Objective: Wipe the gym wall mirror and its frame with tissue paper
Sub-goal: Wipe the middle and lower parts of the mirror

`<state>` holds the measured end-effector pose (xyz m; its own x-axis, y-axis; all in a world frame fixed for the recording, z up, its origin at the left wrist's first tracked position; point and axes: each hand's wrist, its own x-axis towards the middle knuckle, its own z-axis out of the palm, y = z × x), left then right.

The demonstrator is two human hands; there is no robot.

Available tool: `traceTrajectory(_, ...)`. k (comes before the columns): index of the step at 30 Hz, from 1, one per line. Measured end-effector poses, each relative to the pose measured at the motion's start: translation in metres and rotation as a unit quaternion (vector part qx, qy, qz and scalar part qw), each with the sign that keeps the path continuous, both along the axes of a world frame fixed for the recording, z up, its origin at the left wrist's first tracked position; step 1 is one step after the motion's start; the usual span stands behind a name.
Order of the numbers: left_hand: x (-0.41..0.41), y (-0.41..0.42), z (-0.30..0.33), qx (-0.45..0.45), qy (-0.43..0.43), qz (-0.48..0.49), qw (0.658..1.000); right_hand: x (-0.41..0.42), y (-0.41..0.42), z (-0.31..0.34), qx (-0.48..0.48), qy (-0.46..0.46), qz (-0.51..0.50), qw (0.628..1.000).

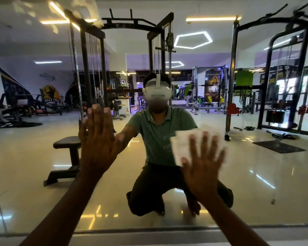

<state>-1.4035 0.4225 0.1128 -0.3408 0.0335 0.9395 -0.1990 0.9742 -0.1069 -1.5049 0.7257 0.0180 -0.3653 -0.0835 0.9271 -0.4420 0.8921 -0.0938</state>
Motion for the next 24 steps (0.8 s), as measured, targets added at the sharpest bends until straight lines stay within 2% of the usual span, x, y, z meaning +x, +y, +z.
traceTrajectory(2,-0.002,-0.002,-0.002,0.000,0.007,-0.006,1.000,-0.002,0.013,-0.008,-0.083,-0.032,-0.030,0.996)
traceTrajectory(4,-0.004,-0.003,-0.004,-0.002,0.017,-0.015,1.000,0.008,-0.025,0.001,-0.161,-0.060,-0.034,0.984)
traceTrajectory(5,-0.005,-0.003,-0.004,-0.001,0.023,-0.016,1.000,0.017,-0.053,0.008,-0.161,-0.056,-0.023,0.985)
traceTrajectory(9,-0.007,-0.005,-0.005,-0.013,0.017,-0.013,1.000,0.037,-0.131,0.010,0.034,0.019,0.077,0.996)
traceTrajectory(13,-0.003,-0.012,-0.003,-0.026,0.000,0.010,1.000,0.029,-0.096,0.001,0.086,0.033,0.117,0.989)
traceTrajectory(19,-0.009,-0.001,-0.019,-0.015,0.003,0.031,0.999,-0.003,0.012,-0.029,-0.043,-0.029,-0.007,0.999)
traceTrajectory(22,-0.014,0.000,-0.023,-0.010,0.007,0.032,0.999,0.004,-0.019,-0.018,-0.123,-0.042,-0.012,0.991)
traceTrajectory(24,-0.015,-0.001,-0.024,-0.013,0.007,0.043,0.999,0.015,-0.058,-0.005,-0.121,-0.025,0.009,0.992)
